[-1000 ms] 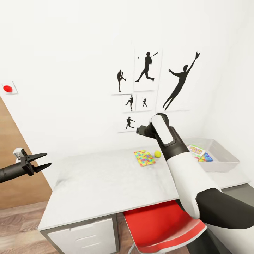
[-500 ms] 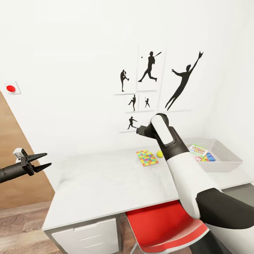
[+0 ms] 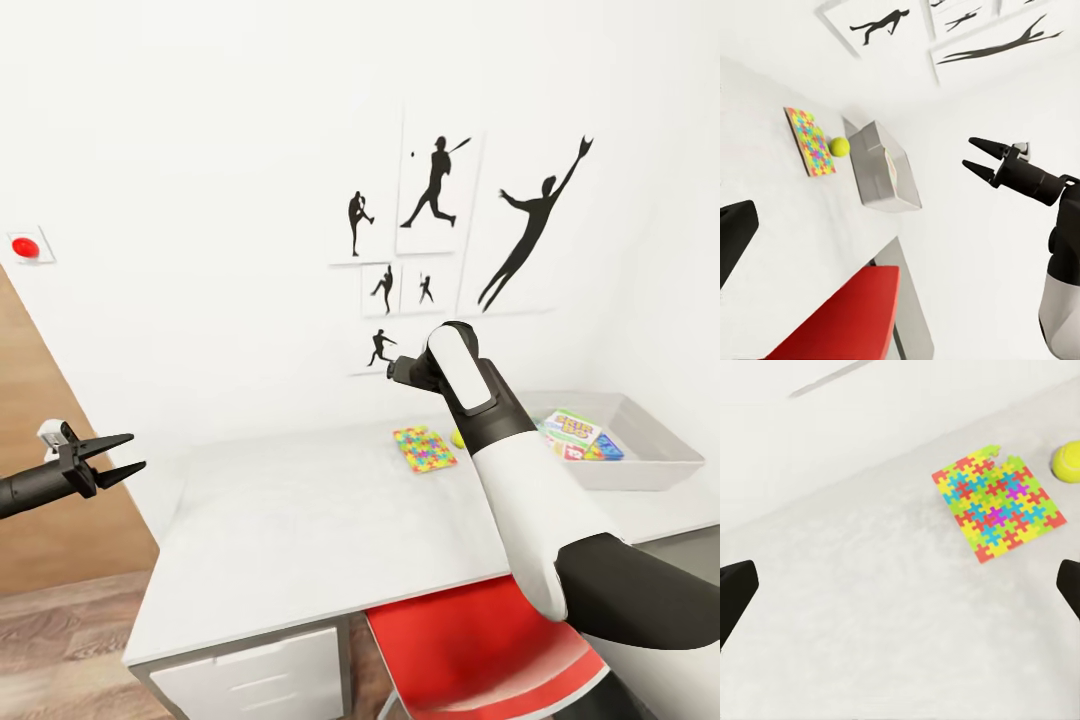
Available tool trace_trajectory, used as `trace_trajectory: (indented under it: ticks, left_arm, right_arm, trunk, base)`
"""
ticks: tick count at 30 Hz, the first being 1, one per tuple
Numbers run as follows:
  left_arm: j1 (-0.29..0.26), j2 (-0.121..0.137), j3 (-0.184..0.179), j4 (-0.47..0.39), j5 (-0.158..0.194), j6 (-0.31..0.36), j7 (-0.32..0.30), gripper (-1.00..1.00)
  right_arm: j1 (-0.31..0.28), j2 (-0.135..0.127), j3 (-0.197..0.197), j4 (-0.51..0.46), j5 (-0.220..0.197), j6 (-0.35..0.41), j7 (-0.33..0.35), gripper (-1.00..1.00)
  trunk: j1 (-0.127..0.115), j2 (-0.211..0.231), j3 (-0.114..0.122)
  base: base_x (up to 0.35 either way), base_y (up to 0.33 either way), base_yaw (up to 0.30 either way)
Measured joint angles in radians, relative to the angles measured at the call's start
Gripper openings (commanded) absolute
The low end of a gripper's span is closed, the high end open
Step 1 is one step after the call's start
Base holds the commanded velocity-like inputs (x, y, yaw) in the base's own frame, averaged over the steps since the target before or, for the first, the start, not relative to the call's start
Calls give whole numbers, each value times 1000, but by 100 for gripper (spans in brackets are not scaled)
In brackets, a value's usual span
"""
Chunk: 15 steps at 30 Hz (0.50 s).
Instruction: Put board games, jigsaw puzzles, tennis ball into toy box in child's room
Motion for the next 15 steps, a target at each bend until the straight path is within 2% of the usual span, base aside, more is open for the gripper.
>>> trace_trajectory:
  ticks: [7,10,15]
  left_arm:
    - [0,0,0,0,0,0,0,100]
    - [0,0,0,0,0,0,0,100]
    - [0,0,0,0,0,0,0,100]
  right_arm:
    - [0,0,0,0,2,0,0,100]
    - [0,0,0,0,2,0,0,100]
    - [0,0,0,0,3,0,0,100]
  trunk:
    - [0,0,-7]
    - [0,0,-10]
    - [0,0,-16]
  base:
    - [213,99,0]
    - [66,46,0]
    - [62,159,0]
